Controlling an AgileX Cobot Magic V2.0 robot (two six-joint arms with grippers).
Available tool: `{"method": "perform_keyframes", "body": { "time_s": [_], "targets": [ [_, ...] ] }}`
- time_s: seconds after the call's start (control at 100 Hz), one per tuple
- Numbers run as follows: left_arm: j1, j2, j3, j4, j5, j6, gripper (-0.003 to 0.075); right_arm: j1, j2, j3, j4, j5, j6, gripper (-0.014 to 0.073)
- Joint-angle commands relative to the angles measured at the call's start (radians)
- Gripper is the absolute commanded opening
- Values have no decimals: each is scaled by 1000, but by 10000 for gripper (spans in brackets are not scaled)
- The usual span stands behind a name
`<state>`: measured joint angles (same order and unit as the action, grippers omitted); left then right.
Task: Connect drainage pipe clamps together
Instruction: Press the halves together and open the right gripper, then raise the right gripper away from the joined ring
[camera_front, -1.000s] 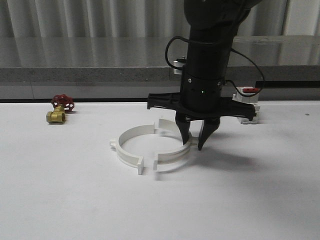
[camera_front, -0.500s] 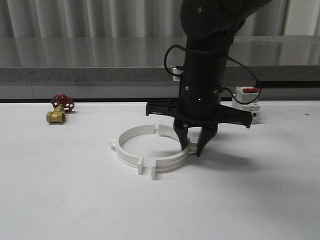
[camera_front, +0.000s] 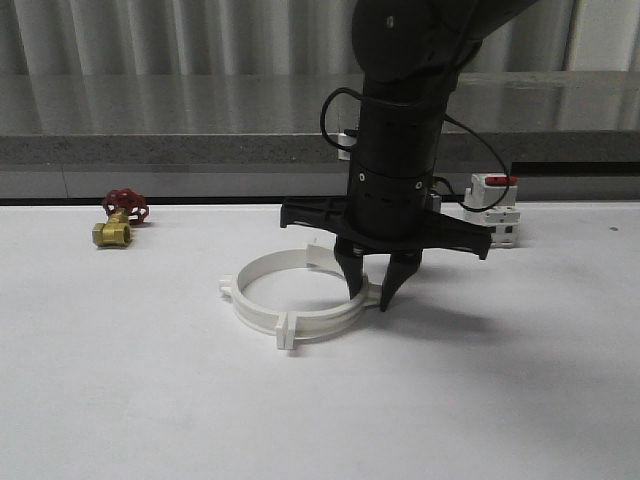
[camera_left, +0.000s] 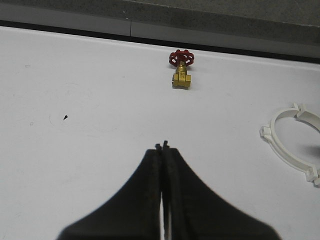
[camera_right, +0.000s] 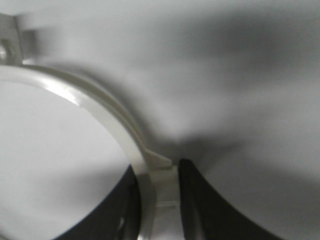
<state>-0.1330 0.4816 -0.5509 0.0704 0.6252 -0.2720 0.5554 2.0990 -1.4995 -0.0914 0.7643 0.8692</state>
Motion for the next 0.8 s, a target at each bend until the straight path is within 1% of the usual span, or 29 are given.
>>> {"method": "perform_keyframes", "body": {
  "time_s": [0.0,0.18,0.22,0.3,0.31,0.32,0.5,0.57,0.79],
  "targets": [
    [1,5,-26,3,-68,0,-20,0,-46,-27,-5,-27,10,99],
    [1,5,-26,3,-68,0,-20,0,-46,-27,-5,-28,10,106],
    [1,5,-26,3,-68,0,-20,0,-46,-27,-5,-30,10,123],
    [1,5,-26,3,-68,0,-20,0,-46,-27,-5,-42,10,181],
    [1,5,-26,3,-68,0,-20,0,-46,-27,-5,-44,10,200],
    [1,5,-26,3,-68,0,-20,0,-46,-27,-5,-44,10,200],
    [1,5,-26,3,-68,0,-20,0,-46,-27,-5,-59,10,375],
    [1,5,-26,3,-68,0,-20,0,-46,-27,-5,-58,10,413],
    [1,5,-26,3,-68,0,-20,0,-57,-27,-11,-42,10,424]
  ]
}}
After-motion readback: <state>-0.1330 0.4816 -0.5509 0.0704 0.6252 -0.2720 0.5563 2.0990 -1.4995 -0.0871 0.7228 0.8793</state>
